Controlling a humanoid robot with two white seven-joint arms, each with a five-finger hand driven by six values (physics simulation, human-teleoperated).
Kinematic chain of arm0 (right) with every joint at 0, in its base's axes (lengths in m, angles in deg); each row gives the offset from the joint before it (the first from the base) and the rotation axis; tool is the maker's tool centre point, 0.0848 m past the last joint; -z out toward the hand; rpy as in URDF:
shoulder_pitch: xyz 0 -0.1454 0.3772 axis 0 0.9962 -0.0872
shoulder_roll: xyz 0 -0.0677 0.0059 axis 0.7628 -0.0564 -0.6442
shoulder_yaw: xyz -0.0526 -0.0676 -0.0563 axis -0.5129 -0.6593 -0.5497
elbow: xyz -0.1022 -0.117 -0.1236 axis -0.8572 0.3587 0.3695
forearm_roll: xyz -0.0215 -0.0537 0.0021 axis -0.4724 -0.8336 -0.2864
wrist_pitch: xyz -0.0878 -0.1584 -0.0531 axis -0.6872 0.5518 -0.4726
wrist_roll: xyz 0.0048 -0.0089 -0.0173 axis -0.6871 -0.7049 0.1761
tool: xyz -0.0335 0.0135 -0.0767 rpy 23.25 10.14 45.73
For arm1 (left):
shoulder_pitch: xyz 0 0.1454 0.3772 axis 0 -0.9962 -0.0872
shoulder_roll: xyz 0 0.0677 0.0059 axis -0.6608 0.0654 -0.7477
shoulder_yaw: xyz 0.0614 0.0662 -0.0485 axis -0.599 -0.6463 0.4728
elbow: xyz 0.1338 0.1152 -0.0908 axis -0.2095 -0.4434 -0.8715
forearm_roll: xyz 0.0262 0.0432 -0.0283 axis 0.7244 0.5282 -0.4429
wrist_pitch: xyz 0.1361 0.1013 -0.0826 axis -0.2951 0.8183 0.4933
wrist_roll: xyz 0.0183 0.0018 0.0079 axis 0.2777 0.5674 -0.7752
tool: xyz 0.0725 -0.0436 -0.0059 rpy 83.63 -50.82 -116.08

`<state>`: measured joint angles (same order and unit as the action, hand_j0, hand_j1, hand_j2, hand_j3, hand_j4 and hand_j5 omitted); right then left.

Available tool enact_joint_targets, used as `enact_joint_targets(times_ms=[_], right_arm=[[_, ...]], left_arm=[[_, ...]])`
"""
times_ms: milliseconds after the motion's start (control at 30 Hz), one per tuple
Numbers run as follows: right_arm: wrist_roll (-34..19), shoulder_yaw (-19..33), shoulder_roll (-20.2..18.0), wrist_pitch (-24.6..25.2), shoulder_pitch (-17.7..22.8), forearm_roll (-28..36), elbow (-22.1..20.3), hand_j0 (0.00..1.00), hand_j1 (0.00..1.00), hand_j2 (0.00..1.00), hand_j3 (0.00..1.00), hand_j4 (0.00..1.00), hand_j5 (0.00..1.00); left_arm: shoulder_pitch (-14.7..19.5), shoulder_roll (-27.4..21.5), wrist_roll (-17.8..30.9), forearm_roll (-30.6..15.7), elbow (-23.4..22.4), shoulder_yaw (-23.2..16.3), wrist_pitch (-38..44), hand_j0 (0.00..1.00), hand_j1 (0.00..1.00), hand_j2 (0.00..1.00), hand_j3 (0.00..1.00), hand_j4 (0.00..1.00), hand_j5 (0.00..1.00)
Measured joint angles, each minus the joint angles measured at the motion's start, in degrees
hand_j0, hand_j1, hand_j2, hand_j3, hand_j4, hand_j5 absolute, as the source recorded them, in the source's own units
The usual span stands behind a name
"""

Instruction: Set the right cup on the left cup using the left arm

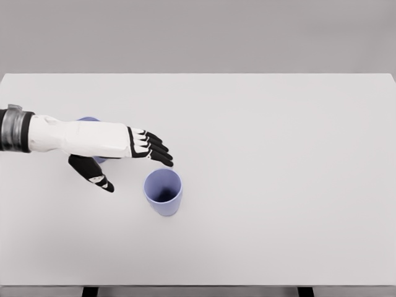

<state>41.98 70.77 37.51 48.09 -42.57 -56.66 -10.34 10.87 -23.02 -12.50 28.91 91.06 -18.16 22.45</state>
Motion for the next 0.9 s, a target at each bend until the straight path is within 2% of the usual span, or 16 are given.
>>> enact_joint_targets(times_ms=[67,233,600,900], right_arm=[[0.02,0.06,0.00,0.05,1.14,0.09,0.22,1.00,1.00,1.00,1.00,1.00,1.00],[-0.05,0.17,0.00,0.09,1.14,0.17,0.40,1.00,1.00,1.00,1.00,1.00,1.00],[-0.05,0.10,0.00,0.09,1.14,0.22,0.45,1.00,1.00,1.00,1.00,1.00,1.00],[-0.05,0.06,0.00,0.09,1.14,0.22,0.45,1.00,1.00,1.00,1.00,1.00,1.00]], left_arm=[[1.67,1.14,0.00,0.00,-0.01,-0.05,0.02,1.00,1.00,1.00,1.00,1.00,1.00],[1.58,4.98,0.01,1.81,-0.01,-0.19,0.00,1.00,1.00,1.00,1.00,1.00,1.00],[1.05,5.55,-0.22,7.70,-0.11,-2.09,-0.01,1.00,1.00,1.00,1.00,1.00,1.00],[0.17,7.98,-0.41,8.49,-0.36,-2.29,0.00,1.00,1.00,1.00,1.00,1.00,1.00]])
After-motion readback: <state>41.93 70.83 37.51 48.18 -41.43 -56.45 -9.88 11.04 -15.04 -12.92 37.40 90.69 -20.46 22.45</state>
